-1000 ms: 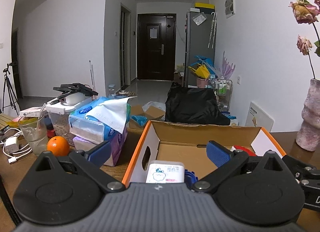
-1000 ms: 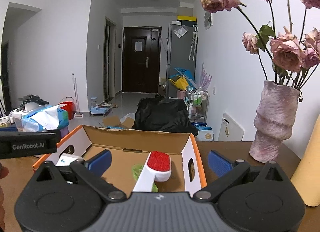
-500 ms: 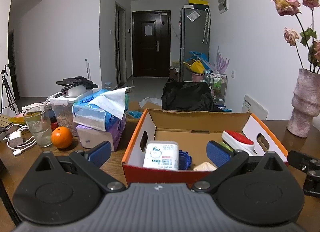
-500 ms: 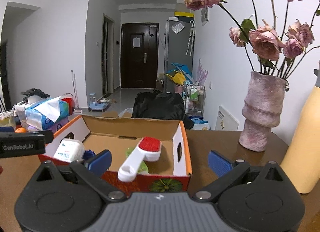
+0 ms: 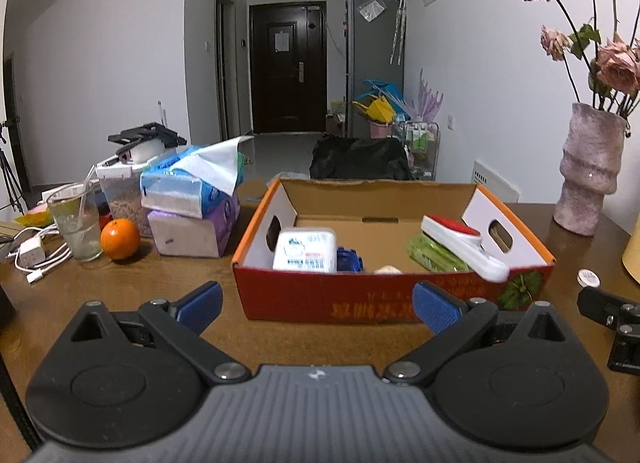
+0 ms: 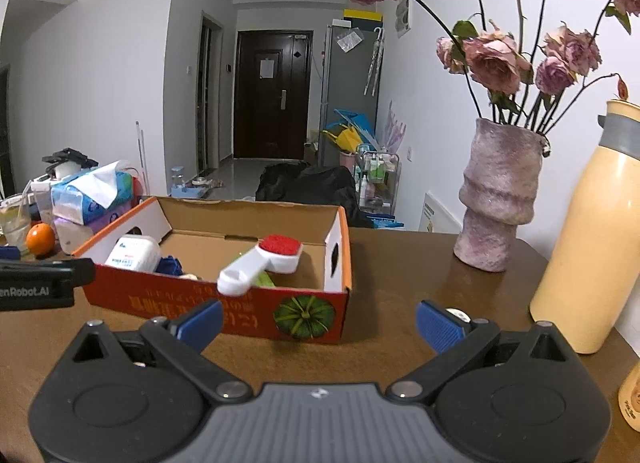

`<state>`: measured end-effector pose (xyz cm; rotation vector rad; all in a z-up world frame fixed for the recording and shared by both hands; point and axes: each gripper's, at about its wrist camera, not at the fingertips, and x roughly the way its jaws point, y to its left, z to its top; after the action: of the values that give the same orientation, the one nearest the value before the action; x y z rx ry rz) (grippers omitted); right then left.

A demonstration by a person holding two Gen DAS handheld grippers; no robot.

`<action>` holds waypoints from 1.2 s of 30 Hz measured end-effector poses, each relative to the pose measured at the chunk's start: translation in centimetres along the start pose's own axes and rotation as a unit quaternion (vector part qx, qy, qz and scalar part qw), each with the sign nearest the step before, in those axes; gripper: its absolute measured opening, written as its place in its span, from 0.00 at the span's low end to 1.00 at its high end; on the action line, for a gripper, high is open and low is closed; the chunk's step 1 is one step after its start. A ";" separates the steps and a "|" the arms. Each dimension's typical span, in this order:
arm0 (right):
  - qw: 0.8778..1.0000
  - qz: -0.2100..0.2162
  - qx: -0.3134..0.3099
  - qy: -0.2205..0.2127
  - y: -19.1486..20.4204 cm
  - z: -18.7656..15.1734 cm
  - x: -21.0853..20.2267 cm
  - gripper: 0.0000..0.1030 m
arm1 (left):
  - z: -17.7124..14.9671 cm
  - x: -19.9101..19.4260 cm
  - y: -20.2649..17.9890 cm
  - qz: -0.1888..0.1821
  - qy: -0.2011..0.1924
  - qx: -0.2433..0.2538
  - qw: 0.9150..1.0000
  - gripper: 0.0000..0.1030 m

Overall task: Organize rigid objects
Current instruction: 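Withdraw both tools from the box toward the loose items on the table, then grasp the white spray bottle with the right tool while the left tool grasps the white bottle cap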

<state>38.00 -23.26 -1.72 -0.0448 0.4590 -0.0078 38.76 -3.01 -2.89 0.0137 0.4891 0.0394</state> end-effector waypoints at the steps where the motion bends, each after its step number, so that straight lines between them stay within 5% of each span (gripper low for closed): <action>1: 1.000 -0.002 0.000 0.001 -0.2 -0.2 -0.2 1.00 | -0.2 -0.2 -0.1 -0.001 0.002 0.001 1.000 1.00; 23: 0.995 -0.084 -0.012 0.060 -8.5 -6.0 -2.6 1.00 | -2.9 -1.4 -2.3 -0.013 0.041 0.009 0.999 1.00; 36: 0.990 -0.074 0.022 0.116 -11.9 -9.3 -1.0 0.86 | -4.2 -0.5 -3.6 -0.005 0.063 0.022 0.998 1.00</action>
<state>33.01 -35.52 -9.12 -0.0342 0.6876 -0.1706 36.49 -6.57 -6.47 0.0532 0.6156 0.0205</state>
